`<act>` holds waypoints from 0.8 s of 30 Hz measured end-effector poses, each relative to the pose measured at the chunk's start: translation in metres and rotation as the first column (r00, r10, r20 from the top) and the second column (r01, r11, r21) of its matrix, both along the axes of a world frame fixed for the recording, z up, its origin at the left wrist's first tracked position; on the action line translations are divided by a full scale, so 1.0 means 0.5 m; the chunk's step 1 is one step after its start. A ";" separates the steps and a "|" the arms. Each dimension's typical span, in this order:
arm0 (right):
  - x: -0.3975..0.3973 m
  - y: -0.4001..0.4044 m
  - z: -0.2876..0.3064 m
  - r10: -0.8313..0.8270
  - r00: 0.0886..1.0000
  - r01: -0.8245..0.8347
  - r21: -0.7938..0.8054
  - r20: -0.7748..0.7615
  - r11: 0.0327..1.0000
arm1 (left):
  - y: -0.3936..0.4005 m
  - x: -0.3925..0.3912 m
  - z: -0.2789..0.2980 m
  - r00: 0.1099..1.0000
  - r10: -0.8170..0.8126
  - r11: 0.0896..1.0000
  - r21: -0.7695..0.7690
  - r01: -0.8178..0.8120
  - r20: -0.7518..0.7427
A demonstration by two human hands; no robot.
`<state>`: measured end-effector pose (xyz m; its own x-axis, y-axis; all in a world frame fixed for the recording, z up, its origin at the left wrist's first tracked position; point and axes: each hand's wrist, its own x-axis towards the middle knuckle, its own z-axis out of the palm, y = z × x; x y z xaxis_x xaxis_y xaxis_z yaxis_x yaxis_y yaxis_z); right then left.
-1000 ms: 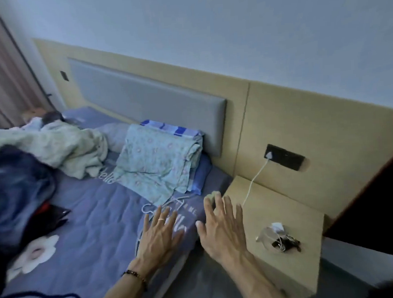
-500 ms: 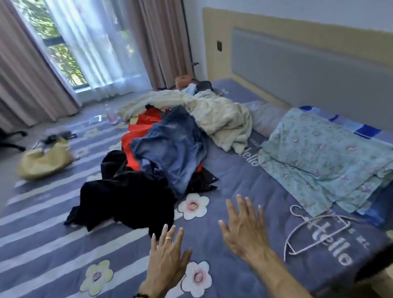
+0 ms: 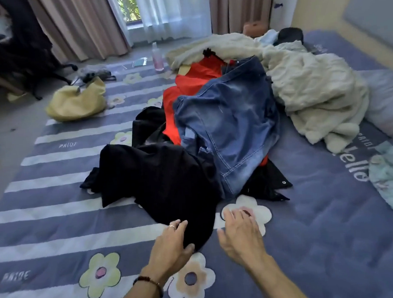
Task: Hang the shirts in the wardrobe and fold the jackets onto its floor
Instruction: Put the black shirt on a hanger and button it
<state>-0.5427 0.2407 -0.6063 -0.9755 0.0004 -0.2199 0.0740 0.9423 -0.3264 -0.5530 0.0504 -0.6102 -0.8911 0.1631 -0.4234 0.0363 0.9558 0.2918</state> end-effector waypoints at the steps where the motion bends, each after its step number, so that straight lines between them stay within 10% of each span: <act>1: -0.030 -0.007 -0.034 0.000 0.997 0.002 -0.024 0.076 1.000 | -0.009 -0.018 -0.041 0.999 0.020 1.000 0.020 -0.021 0.044; 6: -0.153 -0.064 -0.147 -0.243 0.922 0.341 -0.339 0.300 0.877 | -0.063 -0.062 -0.176 0.982 0.061 0.993 0.089 -0.078 0.177; 11: -0.206 -0.121 -0.203 -0.526 0.681 0.731 -0.507 0.509 0.457 | -0.101 -0.063 -0.210 0.966 0.138 0.957 0.221 -0.187 0.219; 17: -0.143 -0.148 -0.156 -0.481 0.767 0.632 -0.377 0.424 0.677 | -0.147 -0.095 -0.154 0.917 0.282 0.845 0.378 -0.377 0.282; 24: -0.127 -0.207 -0.240 -0.489 0.819 0.574 -0.424 0.301 0.700 | -0.197 -0.103 -0.228 0.950 0.117 0.875 0.423 -0.236 0.288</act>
<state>-0.6063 0.1375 -0.7265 -0.7976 0.3632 -0.4816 0.6029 0.4541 -0.6560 -0.6044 -0.0483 -0.7243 -0.7997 0.2373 -0.5515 -0.2501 0.7034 0.6653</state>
